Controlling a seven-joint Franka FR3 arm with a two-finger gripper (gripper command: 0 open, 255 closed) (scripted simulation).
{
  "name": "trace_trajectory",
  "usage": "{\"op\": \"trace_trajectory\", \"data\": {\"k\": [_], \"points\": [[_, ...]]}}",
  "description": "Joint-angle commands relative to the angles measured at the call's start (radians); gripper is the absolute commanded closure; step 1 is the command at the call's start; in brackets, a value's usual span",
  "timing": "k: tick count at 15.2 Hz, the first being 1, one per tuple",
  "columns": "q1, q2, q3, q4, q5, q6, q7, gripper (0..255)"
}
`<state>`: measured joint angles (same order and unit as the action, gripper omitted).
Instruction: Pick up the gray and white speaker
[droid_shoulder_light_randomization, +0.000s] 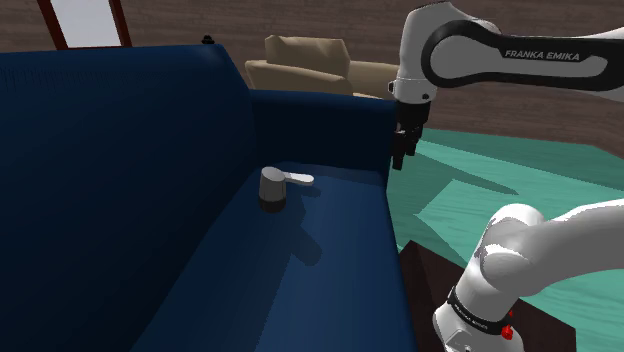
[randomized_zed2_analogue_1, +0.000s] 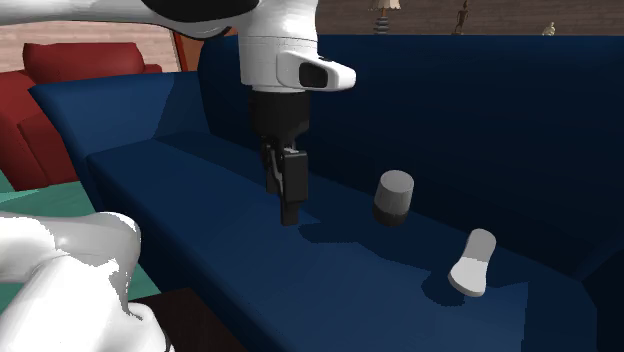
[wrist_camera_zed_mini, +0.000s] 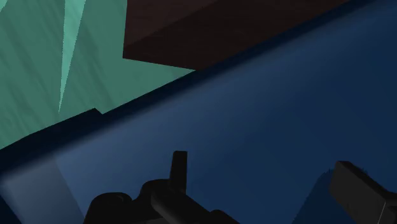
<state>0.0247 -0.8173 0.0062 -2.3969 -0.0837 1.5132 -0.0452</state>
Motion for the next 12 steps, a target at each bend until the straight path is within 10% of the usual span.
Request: {"op": "trace_trajectory", "data": {"k": [1,12], "points": [[0.000,0.000,0.000,0.000,0.000,0.000,0.000,0],[-0.018,0.279,0.144,0.046,0.119,0.331,0.324,0]]}}
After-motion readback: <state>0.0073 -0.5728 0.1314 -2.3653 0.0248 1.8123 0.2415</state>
